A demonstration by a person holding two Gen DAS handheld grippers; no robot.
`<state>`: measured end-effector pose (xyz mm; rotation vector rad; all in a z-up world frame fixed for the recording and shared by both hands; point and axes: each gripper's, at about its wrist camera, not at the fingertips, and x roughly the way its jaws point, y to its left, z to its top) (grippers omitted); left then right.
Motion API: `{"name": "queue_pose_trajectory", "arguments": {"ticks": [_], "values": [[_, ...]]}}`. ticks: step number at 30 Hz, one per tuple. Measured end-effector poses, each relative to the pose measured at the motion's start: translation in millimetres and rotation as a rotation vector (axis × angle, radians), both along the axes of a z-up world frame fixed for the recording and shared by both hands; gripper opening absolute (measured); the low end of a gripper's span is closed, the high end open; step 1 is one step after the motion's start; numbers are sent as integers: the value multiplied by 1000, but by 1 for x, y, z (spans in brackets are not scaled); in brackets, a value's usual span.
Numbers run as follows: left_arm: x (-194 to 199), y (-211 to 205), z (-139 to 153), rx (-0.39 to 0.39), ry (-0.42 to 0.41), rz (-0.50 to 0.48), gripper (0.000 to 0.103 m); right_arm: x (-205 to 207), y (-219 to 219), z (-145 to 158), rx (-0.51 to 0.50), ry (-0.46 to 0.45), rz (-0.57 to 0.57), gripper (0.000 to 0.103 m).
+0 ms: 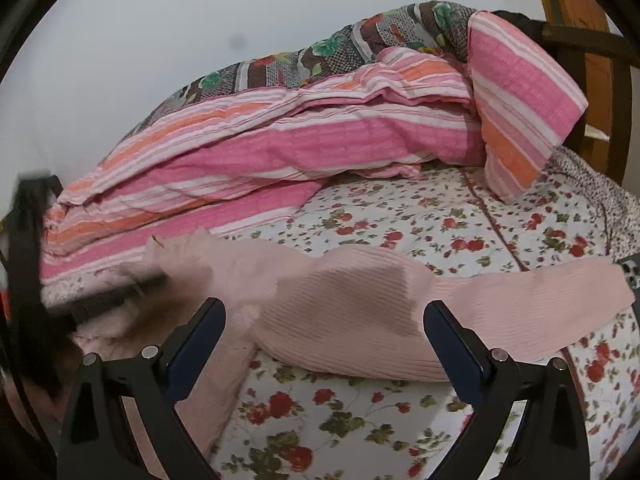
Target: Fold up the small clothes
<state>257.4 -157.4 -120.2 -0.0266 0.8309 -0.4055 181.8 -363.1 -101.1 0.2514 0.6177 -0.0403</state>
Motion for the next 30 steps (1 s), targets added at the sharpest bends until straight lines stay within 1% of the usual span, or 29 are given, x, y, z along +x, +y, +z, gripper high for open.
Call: {"name": "queue_pose_trajectory", "arguments": {"ticks": [1, 2, 3, 4, 5, 7, 8, 9, 11, 12, 13, 14, 15, 17, 18, 19, 21, 22, 24, 25, 26, 27, 28, 30], "values": [[-5, 5, 0, 7, -11, 2, 27, 2, 3, 0, 8, -2, 9, 98], [-10, 11, 1, 7, -22, 14, 39, 4, 6, 0, 12, -2, 18, 98], [-17, 25, 5, -8, -38, 32, 47, 5, 10, -1, 14, -3, 28, 97], [-21, 38, 8, -21, -49, 46, 69, 6, 16, -3, 15, -2, 37, 92], [-27, 53, 12, -32, -70, 68, 84, 8, 20, -4, 16, 1, 44, 89], [-38, 84, 18, -29, -134, 122, 85, 11, 29, -6, 20, 9, 54, 81], [-40, 100, 19, -10, -151, 150, 85, 13, 35, -8, 19, 13, 61, 79], [-45, 119, 18, 20, -161, 194, 85, 14, 38, -9, 16, 15, 64, 75], [-40, 148, 13, 78, -150, 278, 85, 17, 48, -13, -9, 24, 73, 71], [-38, 163, 10, 101, -141, 316, 85, 18, 52, -15, -28, 29, 73, 67], [-34, 180, 6, 109, -129, 354, 83, 19, 56, -18, -41, 39, 73, 62], [-29, 193, 3, 100, -115, 382, 83, 21, 59, -20, -43, 51, 78, 60], [-24, 213, -2, 73, -87, 413, 83, 22, 60, -22, -43, 57, 80, 58], [-15, 236, -9, 10, -47, 451, 82, 25, 62, -26, -45, 66, 78, 58], [-9, 249, -13, -34, -27, 469, 81, 27, 62, -28, -48, 72, 77, 58], [-4, 258, -16, -69, -14, 477, 78, 30, 63, -31, -52, 84, 77, 58], [10, 263, -23, -118, 17, 478, 70, 34, 65, -37, -61, 103, 78, 58], [18, 263, -29, -136, 39, 470, 64, 36, 66, -40, -70, 115, 74, 58], [28, 261, -43, -151, 75, 447, 56, 40, 67, -47, -83, 131, 71, 58], [32, 260, -49, -141, 93, 446, 45, 42, 68, -51, -93, 140, 66, 58], [31, 259, -52, -138, 88, 449, 35, 43, 69, -53, -98, 145, 65, 58], [31, 261, -51, -162, 76, 441, 28, 43, 69, -54, -101, 145, 64, 58], [30, 262, -50, -188, 66, 433, 16, 42, 70, -54, -102, 140, 64, 58], [26, 271, -47, -238, 42, 440, 15, 39, 69, -53, -97, 133, 65, 58]]}}
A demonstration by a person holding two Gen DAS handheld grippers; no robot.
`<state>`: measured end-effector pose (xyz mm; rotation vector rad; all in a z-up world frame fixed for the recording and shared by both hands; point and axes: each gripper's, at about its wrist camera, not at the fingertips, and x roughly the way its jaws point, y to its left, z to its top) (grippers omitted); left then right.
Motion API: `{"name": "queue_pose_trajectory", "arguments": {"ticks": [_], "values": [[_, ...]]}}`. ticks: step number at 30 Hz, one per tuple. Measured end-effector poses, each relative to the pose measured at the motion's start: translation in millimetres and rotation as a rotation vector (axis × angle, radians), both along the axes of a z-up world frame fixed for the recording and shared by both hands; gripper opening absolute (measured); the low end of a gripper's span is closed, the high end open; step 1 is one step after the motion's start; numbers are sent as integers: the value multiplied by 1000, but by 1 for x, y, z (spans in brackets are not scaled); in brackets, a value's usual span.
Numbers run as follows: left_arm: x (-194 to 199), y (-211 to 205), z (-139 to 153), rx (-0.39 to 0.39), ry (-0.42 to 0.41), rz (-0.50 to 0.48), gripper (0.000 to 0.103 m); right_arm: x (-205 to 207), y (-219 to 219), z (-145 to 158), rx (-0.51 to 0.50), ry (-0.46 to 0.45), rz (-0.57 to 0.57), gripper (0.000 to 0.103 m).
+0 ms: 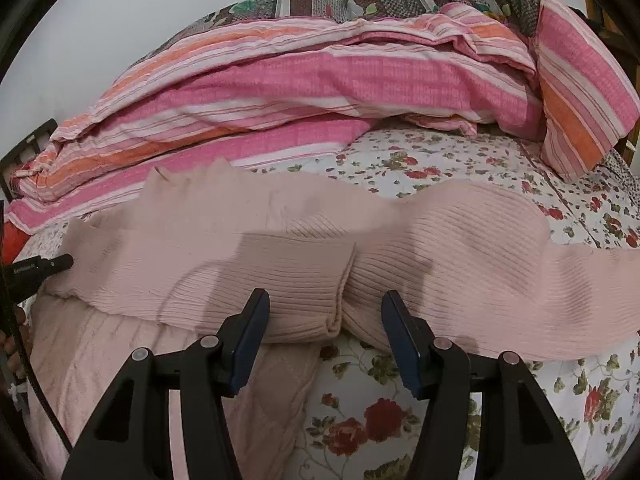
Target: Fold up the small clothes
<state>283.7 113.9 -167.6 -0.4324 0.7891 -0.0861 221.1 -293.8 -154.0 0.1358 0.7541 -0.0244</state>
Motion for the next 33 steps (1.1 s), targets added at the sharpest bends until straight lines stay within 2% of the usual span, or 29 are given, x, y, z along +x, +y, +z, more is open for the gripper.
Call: {"name": "queue_pose_trajectory", "arguments": {"ticks": [10, 12, 19, 22, 28, 33], "values": [[-14, 10, 5, 38, -32, 94, 13, -7, 0, 2, 19, -14, 6, 58], [-15, 11, 6, 36, -34, 77, 13, -7, 2, 1, 8, -12, 9, 58], [-20, 1, 13, 102, -57, 56, 16, -8, 3, 0, -8, -11, 14, 59], [-18, -3, 12, 122, -44, 52, 17, -11, 4, 2, -10, -22, 24, 62], [-15, -19, 12, 223, -28, 31, 30, -21, 2, 14, 18, -40, 54, 62], [-13, -30, 13, 281, -19, 6, 43, -38, -14, 41, 30, -104, 24, 62]]}}
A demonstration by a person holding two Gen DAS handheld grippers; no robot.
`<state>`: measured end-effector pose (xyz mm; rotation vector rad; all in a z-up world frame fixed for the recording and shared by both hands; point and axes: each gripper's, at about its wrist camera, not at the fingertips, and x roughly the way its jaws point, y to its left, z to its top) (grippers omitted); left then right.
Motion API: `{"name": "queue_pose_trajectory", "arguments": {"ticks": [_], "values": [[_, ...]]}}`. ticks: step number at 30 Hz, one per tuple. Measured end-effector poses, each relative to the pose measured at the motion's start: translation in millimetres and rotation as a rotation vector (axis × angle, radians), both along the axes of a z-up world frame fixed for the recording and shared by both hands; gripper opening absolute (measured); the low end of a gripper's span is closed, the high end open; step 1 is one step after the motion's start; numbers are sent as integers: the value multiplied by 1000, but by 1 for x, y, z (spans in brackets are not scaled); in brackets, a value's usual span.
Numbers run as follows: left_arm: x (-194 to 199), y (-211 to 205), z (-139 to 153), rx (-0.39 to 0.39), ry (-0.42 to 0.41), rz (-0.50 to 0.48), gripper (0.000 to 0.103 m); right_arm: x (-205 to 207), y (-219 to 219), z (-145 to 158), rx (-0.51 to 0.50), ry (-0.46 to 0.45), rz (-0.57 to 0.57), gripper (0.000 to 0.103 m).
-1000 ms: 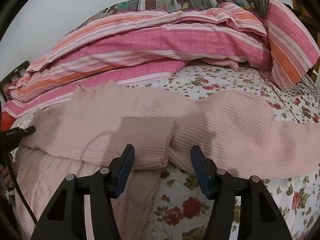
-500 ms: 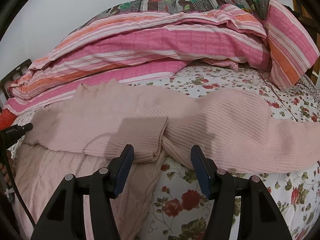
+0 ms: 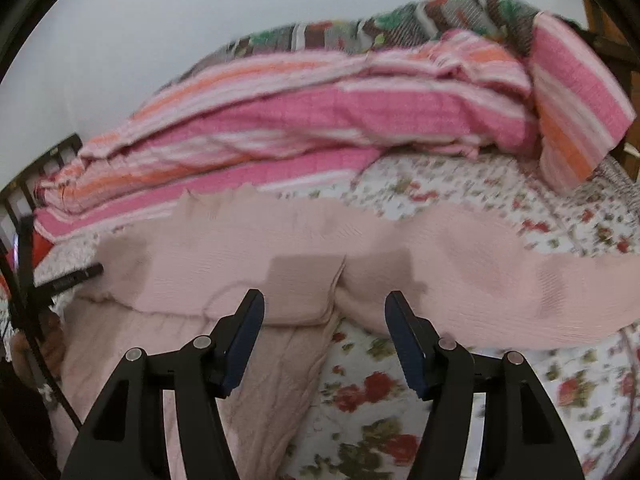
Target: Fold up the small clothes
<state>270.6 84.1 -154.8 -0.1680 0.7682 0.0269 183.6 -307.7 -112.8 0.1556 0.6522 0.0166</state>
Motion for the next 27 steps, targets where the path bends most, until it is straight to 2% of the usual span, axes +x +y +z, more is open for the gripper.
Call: {"name": "queue_pose_trajectory", "arguments": {"ticks": [6, 9, 12, 15, 19, 27], "values": [[1, -9, 2, 50, 4, -8, 46, -37, -59, 25, -38, -43, -129, 62], [1, -9, 1, 57, 5, -8, 47, -55, -101, 20, -69, -21, -221, 61], [2, -9, 1, 57, 10, 0, 47, -67, -143, 1, -60, 33, -296, 55], [4, -9, 0, 65, 14, 1, 47, -73, -176, -19, -13, 73, -348, 55], [6, -11, -2, 82, 24, 3, 47, -67, -197, -38, 71, 121, -362, 55], [9, -10, -4, 76, 39, 1, 48, -55, -226, -50, 192, 111, -389, 55]]}}
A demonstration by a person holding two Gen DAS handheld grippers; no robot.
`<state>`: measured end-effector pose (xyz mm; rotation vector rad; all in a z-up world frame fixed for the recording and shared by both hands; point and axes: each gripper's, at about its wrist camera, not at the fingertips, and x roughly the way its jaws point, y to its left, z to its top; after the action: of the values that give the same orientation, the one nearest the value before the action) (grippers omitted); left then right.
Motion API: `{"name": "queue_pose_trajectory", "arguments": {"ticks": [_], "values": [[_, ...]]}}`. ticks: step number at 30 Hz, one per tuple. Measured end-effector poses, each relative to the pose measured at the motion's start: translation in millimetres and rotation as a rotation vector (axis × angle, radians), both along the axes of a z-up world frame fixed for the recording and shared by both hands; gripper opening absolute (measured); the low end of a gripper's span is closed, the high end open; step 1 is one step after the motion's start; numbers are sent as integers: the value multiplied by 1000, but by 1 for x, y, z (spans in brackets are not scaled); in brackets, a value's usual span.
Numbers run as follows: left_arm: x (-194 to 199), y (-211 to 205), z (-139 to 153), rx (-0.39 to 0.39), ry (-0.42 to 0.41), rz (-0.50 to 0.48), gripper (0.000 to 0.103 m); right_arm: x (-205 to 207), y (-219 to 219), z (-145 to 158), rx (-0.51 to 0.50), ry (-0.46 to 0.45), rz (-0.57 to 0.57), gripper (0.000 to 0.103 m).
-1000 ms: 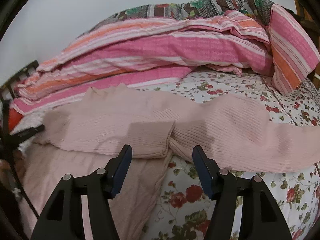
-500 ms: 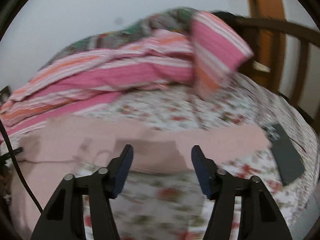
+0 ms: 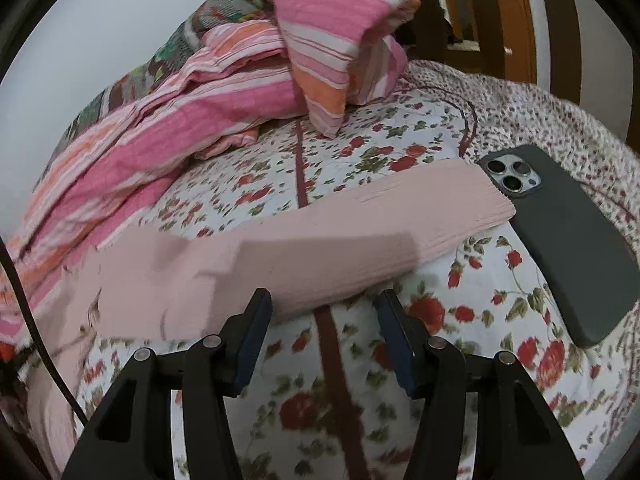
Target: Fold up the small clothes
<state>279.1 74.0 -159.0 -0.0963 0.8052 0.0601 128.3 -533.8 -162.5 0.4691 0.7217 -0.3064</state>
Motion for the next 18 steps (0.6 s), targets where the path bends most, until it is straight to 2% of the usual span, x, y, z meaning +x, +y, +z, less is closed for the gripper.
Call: {"name": "queue_pose_trajectory", "arguments": {"ticks": [3, 5, 7, 8, 12, 18], "values": [[0, 0, 0, 0, -1, 0, 48, 9, -8, -1, 28, -3, -19, 54], [0, 1, 0, -1, -2, -1, 48, 16, -9, 0, -6, 14, -36, 46], [0, 1, 0, -3, -1, 0, 48, 22, -6, 3, -45, 31, -24, 12], [-1, 1, 1, -8, -3, 0, 48, 26, -3, 6, -59, 39, -4, 8], [-4, 9, 6, -40, -15, 7, 48, 31, 19, 35, -180, 14, -23, 6], [-15, 35, 22, -60, -68, 59, 49, 44, 95, 120, -344, -113, 52, 6]]}}
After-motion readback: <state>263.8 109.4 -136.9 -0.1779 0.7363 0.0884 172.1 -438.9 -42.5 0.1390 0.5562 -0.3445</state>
